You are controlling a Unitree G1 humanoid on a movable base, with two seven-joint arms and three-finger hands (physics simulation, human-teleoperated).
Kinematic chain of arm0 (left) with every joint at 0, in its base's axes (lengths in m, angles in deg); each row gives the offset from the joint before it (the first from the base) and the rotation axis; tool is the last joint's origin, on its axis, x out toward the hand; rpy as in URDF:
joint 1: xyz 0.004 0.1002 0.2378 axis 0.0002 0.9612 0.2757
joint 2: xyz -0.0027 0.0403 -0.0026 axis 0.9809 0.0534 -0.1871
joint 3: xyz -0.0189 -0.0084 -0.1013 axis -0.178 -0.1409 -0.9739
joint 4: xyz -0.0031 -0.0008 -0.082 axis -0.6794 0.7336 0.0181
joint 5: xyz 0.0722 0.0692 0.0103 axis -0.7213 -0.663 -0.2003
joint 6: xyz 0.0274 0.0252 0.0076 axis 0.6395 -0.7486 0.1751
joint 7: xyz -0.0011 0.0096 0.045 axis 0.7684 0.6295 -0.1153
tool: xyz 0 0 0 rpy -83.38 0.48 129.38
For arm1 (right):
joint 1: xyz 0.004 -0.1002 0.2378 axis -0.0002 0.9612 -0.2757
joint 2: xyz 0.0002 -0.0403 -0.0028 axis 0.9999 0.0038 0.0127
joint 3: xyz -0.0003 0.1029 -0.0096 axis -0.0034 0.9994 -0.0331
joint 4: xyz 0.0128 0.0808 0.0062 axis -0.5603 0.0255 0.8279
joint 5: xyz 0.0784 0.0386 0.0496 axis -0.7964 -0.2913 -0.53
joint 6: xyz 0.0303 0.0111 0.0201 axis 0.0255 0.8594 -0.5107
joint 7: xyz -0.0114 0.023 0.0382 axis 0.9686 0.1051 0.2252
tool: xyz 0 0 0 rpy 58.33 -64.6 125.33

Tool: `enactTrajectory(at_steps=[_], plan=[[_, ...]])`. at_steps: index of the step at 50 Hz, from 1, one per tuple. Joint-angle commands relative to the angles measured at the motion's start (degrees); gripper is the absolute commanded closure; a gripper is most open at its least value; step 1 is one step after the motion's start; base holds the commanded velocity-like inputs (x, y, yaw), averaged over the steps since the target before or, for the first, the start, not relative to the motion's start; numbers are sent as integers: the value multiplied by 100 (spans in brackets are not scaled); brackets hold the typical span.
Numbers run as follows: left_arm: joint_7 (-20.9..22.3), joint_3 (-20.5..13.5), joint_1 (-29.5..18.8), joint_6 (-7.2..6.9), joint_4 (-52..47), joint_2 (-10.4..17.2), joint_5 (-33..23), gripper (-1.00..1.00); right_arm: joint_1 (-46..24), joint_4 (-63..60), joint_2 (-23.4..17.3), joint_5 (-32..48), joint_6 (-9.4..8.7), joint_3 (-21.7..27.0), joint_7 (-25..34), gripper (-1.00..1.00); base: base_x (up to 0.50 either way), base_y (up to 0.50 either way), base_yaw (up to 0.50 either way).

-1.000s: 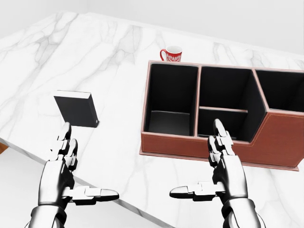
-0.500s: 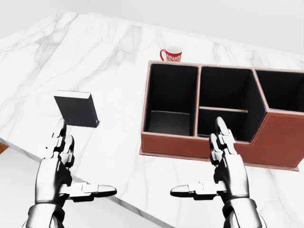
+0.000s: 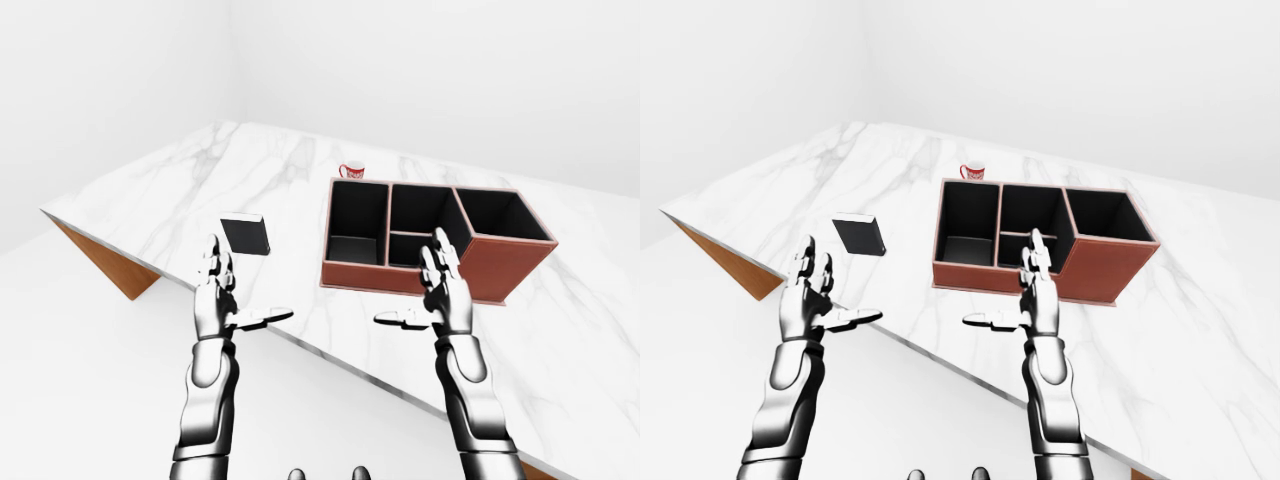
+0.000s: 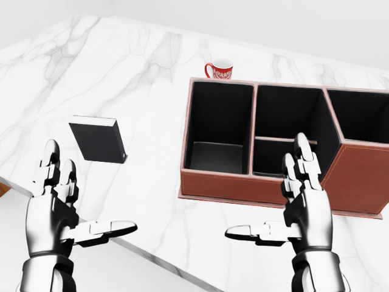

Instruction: Pick up the book and place it in the right compartment of the caddy.

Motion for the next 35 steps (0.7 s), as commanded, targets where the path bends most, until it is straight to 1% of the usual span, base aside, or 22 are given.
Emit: enactTrajectory(at_steps=[1, 15, 35], plan=[[-99, -20, -6, 0, -77, 7, 92, -100, 8, -107, -2, -32, 26, -13, -41, -100, 0, 0, 0], [-68, -6, 36, 0, -163, 2, 81, -100, 48, -167, 1, -5, 26, -30, 6, -100, 0, 0, 0], [-36, 17, 55, 0, -124, -3, 32, -100, 70, -128, 7, 0, 26, -45, 58, -100, 20, 11, 0]])
